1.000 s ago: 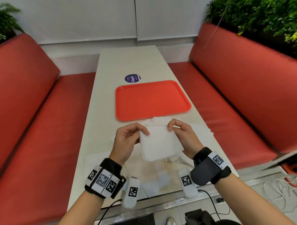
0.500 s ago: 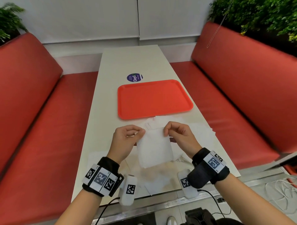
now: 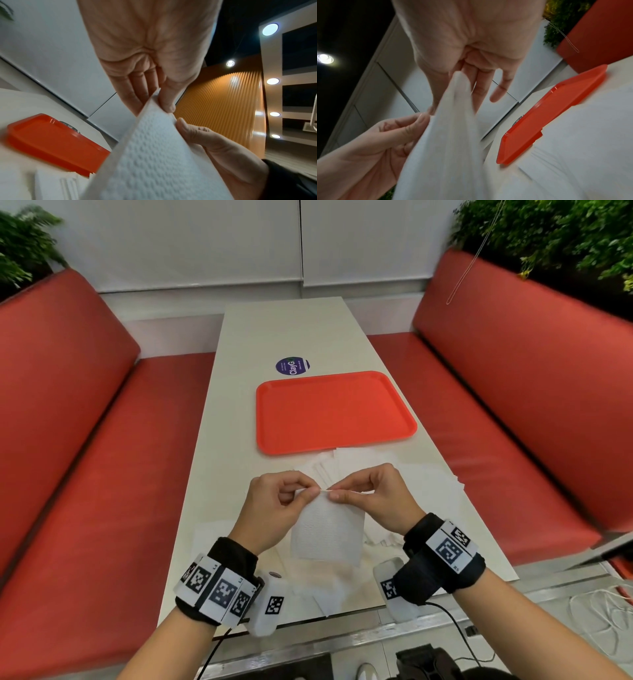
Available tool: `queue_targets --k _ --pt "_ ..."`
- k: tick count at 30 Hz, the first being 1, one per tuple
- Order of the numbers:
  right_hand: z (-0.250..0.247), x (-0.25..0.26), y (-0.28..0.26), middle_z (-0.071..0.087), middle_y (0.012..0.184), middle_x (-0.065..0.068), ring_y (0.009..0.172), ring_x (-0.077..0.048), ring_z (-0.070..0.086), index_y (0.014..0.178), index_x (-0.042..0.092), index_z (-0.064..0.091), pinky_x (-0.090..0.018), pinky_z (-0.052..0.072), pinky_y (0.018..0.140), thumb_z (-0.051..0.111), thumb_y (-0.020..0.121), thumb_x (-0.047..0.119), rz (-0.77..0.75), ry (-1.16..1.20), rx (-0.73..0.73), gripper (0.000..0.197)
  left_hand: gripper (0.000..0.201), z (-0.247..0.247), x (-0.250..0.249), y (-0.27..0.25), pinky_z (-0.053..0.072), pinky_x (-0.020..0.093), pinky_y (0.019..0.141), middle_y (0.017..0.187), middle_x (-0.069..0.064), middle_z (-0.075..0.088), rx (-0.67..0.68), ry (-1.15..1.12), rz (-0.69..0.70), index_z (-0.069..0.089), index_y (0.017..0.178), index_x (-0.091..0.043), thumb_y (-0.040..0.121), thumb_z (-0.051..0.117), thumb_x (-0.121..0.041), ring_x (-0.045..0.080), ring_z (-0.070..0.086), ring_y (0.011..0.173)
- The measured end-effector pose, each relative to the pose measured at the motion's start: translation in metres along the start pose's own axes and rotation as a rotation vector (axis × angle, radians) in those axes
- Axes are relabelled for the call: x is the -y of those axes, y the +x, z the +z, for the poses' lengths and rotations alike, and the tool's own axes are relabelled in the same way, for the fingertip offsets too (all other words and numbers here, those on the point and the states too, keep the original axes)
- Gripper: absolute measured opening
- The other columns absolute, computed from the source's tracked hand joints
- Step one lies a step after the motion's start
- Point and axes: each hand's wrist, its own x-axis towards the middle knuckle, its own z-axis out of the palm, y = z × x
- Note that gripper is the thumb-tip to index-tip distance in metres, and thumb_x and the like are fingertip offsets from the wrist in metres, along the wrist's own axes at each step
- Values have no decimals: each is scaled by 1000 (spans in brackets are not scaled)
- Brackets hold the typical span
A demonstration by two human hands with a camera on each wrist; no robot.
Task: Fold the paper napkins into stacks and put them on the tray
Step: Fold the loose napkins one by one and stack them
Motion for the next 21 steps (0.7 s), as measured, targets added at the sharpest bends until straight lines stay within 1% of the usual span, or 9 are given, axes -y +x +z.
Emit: queue_targets --k 7,10,12,13,14,15,17,19,21 --pt "-8 -5 1 75 75 -16 71 -28 73 85 -1 77 -28 58 74 77 79 7 32 96 25 10 7 -24 17 -13 55 18 70 82 -5 77 -65 -49 -119 77 82 -15 85 73 -12 10 73 79" --pt "-2 -4 2 76 84 -17 81 -28 74 95 -1 74 -28 57 80 78 79 11 79 181 5 21 5 -38 27 -22 55 20 69 82 -1 76 -138 -94 -162 76 83 -12 86 71 -12 12 72 77" --pt "11 -5 4 76 92 -12 91 -25 73 106 9 72 -32 56 89 82 73 25 132 172 96 37 6 -44 32 -29 53 20 67 82 2 76 -170 -139 -205 75 83 -10 87 70 -11 11 70 73" --pt "20 -7 4 77 90 -6 89 -21 73 104 17 72 -34 55 90 85 70 31 165 137 161 39 6 -44 35 -34 53 21 66 82 4 75 -177 -170 -237 74 83 -9 87 69 -10 10 69 72" --pt "29 -9 3 75 81 2 80 -14 71 95 24 72 -31 54 86 87 69 31 190 100 223 30 6 -42 37 -41 52 22 65 83 6 75 -184 -210 -278 73 84 -7 88 69 -10 11 68 72" --pt "38 -9 3 69 68 10 67 -8 64 79 28 70 -25 51 76 87 71 25 207 82 301 19 7 -40 41 -48 53 23 64 85 7 75 -194 -253 -324 71 84 -5 88 68 -9 13 68 72" --pt "54 -13 3 49 49 15 49 -3 43 52 26 54 -15 38 58 81 78 11 224 53 441 40 8 -37 49 -65 54 24 61 87 10 74 -210 -311 -407 69 86 -2 89 66 -10 17 68 75" --pt "64 -17 4 33 48 12 48 -8 27 50 23 39 -19 26 53 78 81 9 218 -1 500 51 10 -39 58 -83 55 26 62 84 13 73 -204 -365 -479 67 89 -1 89 66 -10 21 67 76" --pt "72 -19 8 34 50 10 50 -10 26 55 23 44 -20 25 53 78 81 10 194 -28 518 44 19 -45 66 -98 58 30 68 85 15 74 -157 -426 -523 67 93 -1 85 72 -17 27 68 80"
